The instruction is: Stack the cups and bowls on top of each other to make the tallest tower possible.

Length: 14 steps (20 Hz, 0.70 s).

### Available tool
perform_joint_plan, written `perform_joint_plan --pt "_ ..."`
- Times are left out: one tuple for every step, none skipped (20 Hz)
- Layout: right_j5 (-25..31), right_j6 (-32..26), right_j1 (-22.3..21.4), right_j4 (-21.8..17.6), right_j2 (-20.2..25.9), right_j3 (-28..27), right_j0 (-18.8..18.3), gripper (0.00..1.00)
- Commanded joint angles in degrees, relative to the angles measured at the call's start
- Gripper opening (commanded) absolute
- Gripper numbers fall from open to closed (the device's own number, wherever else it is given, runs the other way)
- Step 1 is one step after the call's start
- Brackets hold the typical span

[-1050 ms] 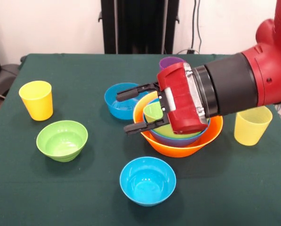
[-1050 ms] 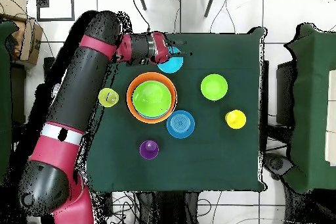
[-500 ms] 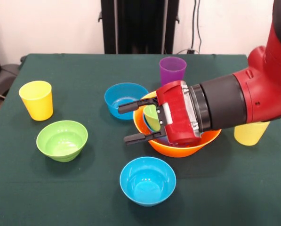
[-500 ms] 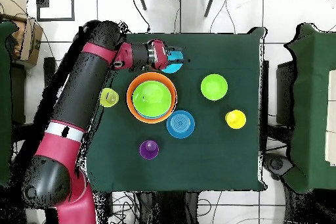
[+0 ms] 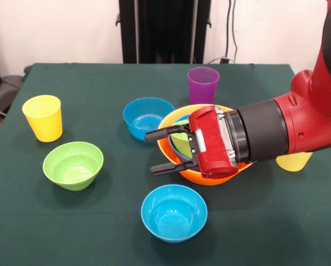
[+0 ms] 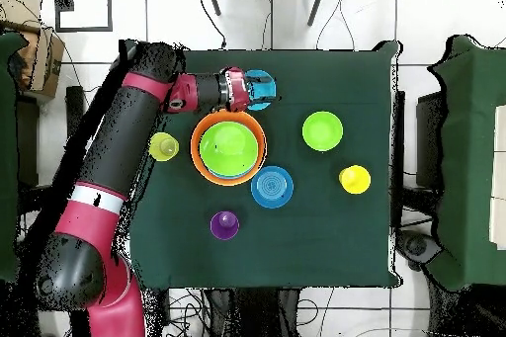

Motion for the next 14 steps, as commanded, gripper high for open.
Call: perform_joint_plan --pt "-3.31 15.75 1.73 -0.57 0.76 -0.51 -0.13 1.0" --pt "-3.26 15.91 1.91 -0.54 0.57 -0.65 -0.22 1.0" --pt "-3.32 16.02 1.94 -0.58 0.5 -0.6 -0.19 1.0" --pt "-3.2 16.17 2.11 -0.5 0.2 -0.91 -0.34 1.0" --pt "-3.25 16.19 2.11 -0.49 0.12 -0.85 -0.31 1.0" --pt "-3.27 16.12 2.17 -0.47 -0.07 -1.06 -0.42 1.0" --pt "-3.26 16.07 2.18 -0.5 -0.2 -1.02 -0.4 1.0" --pt "-3.13 16.17 2.3 -0.47 -0.53 -1.16 -0.5 1.0" --pt "-3.01 16.27 2.42 -0.45 -0.87 -1.3 -0.6 1.0" --pt "-2.85 16.59 2.58 -0.58 -1.39 -1.4 -0.64 1.0" --pt "-2.88 16.73 2.62 -0.62 -1.7 -1.32 -0.62 1.0" --pt "-2.78 17.13 2.74 -0.81 -2.27 -1.28 -0.59 1.0" --pt "-2.69 17.53 2.86 -1.01 -2.83 -1.23 -0.57 1.0" --pt "-2.48 18.14 2.95 -1.16 -3.5 -1.04 -0.51 1.0"
